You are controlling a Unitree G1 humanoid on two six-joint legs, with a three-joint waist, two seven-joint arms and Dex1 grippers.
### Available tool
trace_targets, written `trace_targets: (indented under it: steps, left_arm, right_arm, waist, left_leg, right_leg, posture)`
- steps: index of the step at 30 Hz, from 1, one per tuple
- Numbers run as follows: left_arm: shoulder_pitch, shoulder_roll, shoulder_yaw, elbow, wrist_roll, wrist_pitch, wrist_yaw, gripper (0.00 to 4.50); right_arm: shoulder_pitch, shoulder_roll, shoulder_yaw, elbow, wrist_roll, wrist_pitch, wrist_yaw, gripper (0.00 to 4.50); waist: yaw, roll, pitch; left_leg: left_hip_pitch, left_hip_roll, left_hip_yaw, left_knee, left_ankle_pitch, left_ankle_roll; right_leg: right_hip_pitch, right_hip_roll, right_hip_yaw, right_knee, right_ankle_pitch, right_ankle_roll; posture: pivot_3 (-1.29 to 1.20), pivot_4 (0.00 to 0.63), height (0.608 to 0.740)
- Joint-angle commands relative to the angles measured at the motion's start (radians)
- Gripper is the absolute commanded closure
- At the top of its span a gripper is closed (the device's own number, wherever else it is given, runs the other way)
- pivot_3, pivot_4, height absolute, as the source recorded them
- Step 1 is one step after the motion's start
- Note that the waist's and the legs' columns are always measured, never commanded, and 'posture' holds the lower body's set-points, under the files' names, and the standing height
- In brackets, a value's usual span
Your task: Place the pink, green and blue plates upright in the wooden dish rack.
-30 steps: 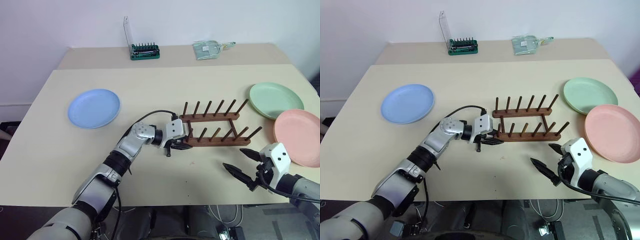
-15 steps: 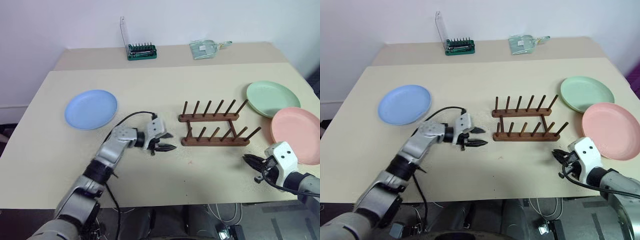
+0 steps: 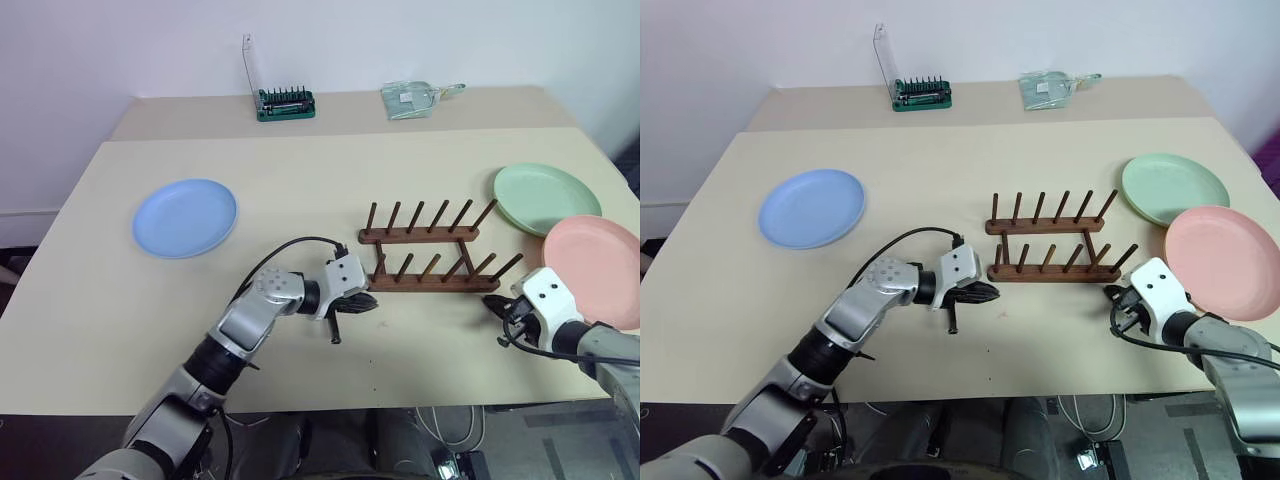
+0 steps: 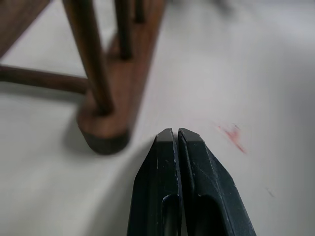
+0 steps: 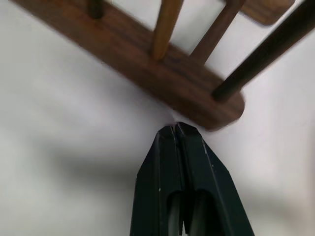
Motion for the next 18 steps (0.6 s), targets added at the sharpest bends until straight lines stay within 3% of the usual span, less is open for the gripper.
trace_targets:
  steps: [1, 9, 13, 16, 18]
  left_arm:
    - [-0.012, -0.037, 0.006, 0.071, 0.052, -0.010, 0.109, 4.36]
    - [-0.042, -0.070, 0.037, 0.166, 0.077, -0.083, 0.231, 4.36]
    - [-0.050, -0.067, 0.037, 0.185, 0.079, -0.128, 0.234, 4.36]
    - [-0.047, -0.069, 0.053, 0.188, 0.079, -0.183, 0.258, 4.42]
    - [-0.043, -0.060, 0.067, 0.180, 0.056, -0.163, 0.236, 4.42]
  right_arm:
    - [-0.053, -0.001, 0.031, 0.058, -0.041, -0.041, -0.012, 4.50]
    - [-0.205, 0.009, 0.084, 0.191, -0.092, -0.101, -0.028, 4.50]
    - [-0.206, 0.000, 0.060, 0.171, -0.062, -0.093, -0.001, 4.50]
    - [-0.177, -0.012, 0.002, 0.114, -0.032, -0.068, 0.005, 3.64]
    - [-0.091, -0.026, -0.112, -0.002, -0.003, -0.041, 0.016, 2.69]
  waist:
    - [0.000, 0.000, 0.000]
    - [-0.002, 0.000, 0.000]
    - [-0.001, 0.000, 0.000]
    - [-0.001, 0.000, 0.000]
    - [0.003, 0.001, 0.000]
  left_leg:
    - [0.000, 0.000, 0.000, 0.000, 0.000, 0.000]
    - [0.000, 0.000, 0.000, 0.000, 0.002, -0.004]
    - [0.000, 0.000, 0.000, 0.000, 0.003, -0.004]
    - [-0.001, 0.000, 0.000, 0.000, 0.002, -0.004]
    - [-0.002, 0.000, 0.000, 0.000, 0.002, -0.004]
  right_leg:
    - [0.000, 0.000, 0.000, 0.000, 0.000, 0.000]
    - [-0.001, 0.001, 0.000, 0.000, 0.001, -0.001]
    - [-0.001, 0.000, 0.000, 0.000, 0.001, -0.001]
    - [-0.002, 0.000, 0.001, 0.000, 0.001, -0.001]
    - [-0.003, 0.000, 0.001, 0.000, 0.001, -0.001]
  posture:
    - [0.00, 0.150, 0.740]
    - [0.00, 0.150, 0.740]
    - [0.00, 0.150, 0.740]
    - [0.00, 0.150, 0.740]
    - [0.00, 0.150, 0.740]
